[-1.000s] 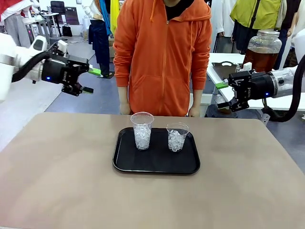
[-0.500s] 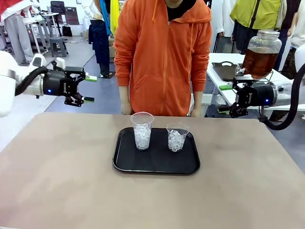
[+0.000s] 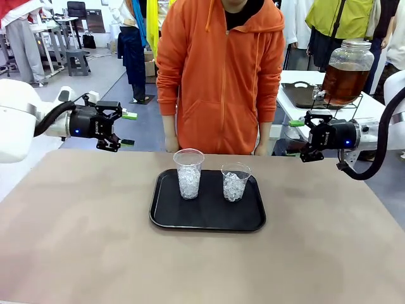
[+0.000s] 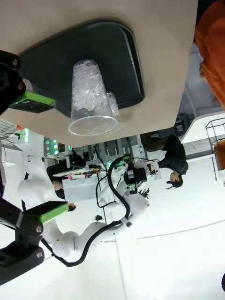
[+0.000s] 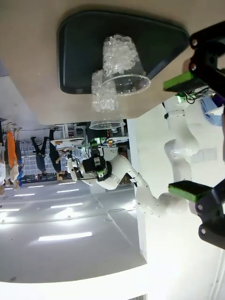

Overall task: Pour the drink into the iced cup.
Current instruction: Pick up the iced cup indicated by the human and present it to them.

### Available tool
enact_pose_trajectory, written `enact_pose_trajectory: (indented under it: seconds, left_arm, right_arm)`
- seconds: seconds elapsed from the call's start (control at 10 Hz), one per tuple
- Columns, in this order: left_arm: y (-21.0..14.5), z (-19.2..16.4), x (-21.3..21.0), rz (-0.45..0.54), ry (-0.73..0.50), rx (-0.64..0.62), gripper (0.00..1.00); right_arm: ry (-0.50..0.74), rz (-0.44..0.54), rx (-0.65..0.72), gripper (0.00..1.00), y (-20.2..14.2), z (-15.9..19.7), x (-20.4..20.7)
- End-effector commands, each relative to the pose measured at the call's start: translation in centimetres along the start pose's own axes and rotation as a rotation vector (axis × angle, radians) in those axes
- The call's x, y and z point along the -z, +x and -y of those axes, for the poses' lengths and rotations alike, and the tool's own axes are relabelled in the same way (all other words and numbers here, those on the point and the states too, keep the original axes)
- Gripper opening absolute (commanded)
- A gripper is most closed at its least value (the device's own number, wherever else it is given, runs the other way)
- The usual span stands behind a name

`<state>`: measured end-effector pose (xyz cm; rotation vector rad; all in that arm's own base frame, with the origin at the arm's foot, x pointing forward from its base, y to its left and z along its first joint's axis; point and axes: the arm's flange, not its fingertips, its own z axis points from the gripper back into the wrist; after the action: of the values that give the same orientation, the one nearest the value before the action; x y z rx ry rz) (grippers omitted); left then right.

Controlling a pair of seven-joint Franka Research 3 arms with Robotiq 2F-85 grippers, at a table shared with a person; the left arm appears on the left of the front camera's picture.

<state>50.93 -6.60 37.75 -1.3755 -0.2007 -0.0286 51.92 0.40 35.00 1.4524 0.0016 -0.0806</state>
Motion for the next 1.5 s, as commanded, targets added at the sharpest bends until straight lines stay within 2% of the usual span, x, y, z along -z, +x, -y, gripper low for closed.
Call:
enact_pose_trajectory:
  seconds: [0.0, 1.4]
  left_arm:
    - [1.05, -0.27, -0.44, -0.040, -0.038, -0.035, 1.00]
    - [0.74, -0.95, 0.40, -0.028, -0.034, -0.034, 1.00]
  right_arm:
    - [0.010, 0.017, -0.037, 1.00, 0.76, -0.26, 0.03]
    - [-0.001, 0.000, -0.013, 1.00, 0.16, -0.11, -0.01]
